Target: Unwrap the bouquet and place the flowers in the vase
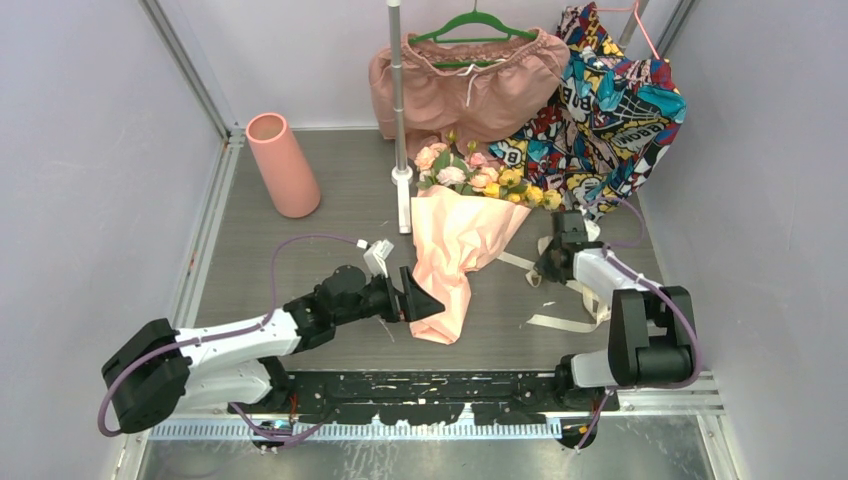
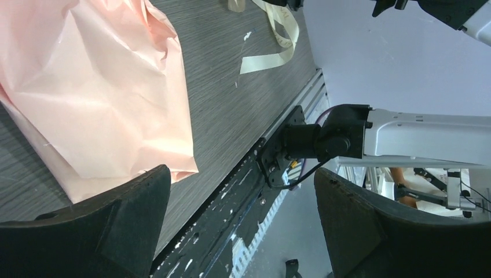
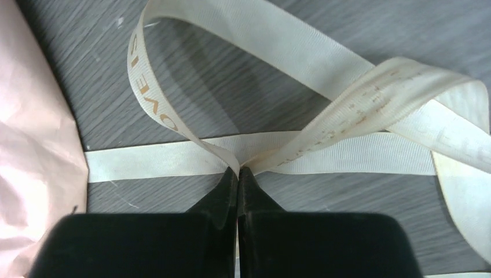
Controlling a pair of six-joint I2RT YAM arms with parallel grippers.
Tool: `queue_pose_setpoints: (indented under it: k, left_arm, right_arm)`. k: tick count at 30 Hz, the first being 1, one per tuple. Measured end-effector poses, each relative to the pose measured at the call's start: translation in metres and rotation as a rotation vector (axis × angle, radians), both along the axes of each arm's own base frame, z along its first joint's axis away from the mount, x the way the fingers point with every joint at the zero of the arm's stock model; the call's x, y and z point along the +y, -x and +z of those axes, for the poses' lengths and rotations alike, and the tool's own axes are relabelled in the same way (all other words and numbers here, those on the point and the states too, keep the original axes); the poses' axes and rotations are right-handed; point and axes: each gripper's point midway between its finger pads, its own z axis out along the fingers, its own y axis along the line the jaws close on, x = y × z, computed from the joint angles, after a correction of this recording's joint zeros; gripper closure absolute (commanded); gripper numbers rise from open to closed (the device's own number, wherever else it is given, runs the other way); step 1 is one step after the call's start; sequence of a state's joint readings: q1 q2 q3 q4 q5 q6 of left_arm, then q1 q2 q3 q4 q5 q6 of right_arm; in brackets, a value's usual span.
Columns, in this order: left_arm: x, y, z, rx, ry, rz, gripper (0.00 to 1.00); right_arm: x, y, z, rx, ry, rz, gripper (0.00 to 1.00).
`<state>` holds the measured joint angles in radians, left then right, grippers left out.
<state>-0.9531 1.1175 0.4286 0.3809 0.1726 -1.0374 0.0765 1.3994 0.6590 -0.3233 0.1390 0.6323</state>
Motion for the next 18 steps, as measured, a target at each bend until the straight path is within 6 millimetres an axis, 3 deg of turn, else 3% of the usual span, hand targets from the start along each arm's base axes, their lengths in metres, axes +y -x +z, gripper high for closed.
queue_pose_setpoints:
  k: [8,11,14,18]
  left_arm:
    - [0.017,0.002,0.007,-0.046,-0.044,0.022,0.04]
    - [0.027,0.001,0.016,-0.085,-0.075,0.042,0.03]
    - [0.033,-0.004,0.023,-0.123,-0.109,0.063,0.03]
    - [0.043,-0.014,0.019,-0.151,-0.203,0.106,0.00]
  right_arm:
    - [-0.044,0.014,0.011,-0.050,-0.056,-0.198,0.99]
    - [-0.044,0.010,0.026,-0.105,-0.071,-0.196,0.98]
    - [-0.033,0.007,0.049,-0.162,-0.112,-0.154,0.81]
    - [-0.011,-0.007,0.094,-0.232,-0.116,-0.052,0.46]
